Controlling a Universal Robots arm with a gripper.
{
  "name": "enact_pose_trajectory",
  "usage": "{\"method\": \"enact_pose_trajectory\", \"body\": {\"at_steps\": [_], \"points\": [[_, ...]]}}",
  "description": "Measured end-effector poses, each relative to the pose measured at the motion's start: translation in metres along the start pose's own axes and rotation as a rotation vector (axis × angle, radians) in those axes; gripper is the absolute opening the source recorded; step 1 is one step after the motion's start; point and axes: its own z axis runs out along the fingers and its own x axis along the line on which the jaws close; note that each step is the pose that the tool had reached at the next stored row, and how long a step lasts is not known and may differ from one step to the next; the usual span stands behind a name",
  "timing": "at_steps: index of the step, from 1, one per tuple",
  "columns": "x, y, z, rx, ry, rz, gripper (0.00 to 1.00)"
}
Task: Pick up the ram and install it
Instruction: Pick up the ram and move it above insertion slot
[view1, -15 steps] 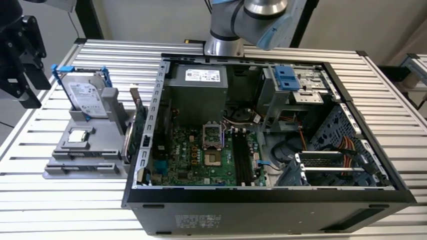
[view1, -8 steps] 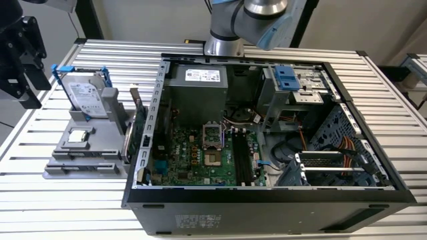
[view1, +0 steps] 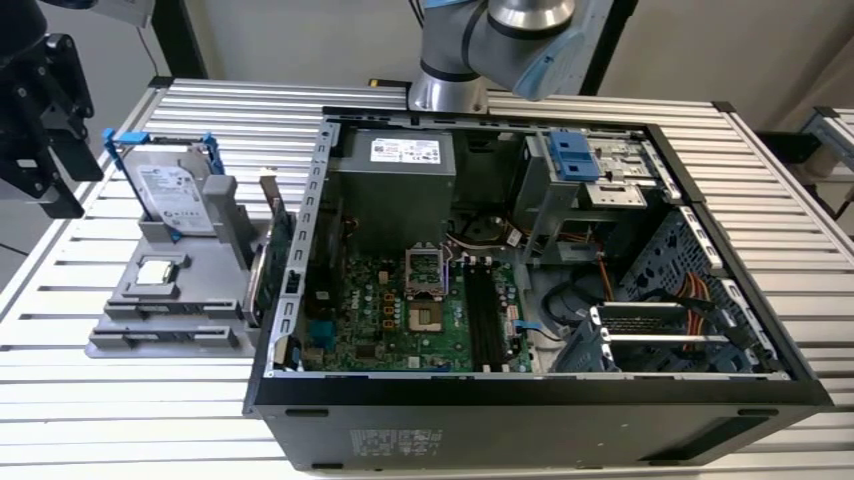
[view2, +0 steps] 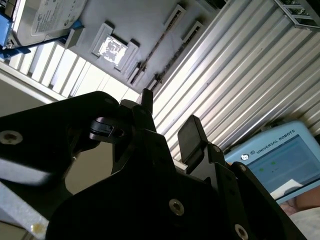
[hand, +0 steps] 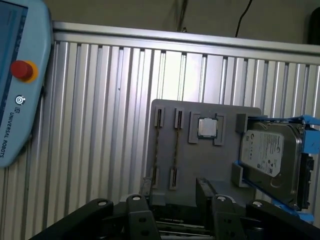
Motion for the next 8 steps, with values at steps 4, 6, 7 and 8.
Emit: {"method": "enact_pose_trajectory", "body": {"at_steps": [4,6,7,8], "points": [[-0.0001,0.0,0.0008,0.0,0.0,0.0,1.0],[-0.0001,0.0,0.001,-0.0001,0.0001,0.0,1.0],[-0.0001,0.0,0.0013,0.0001,0.0,0.0,1.0],[-0.0001,0.0,0.0013,0.0,0.0,0.0,1.0]]}}
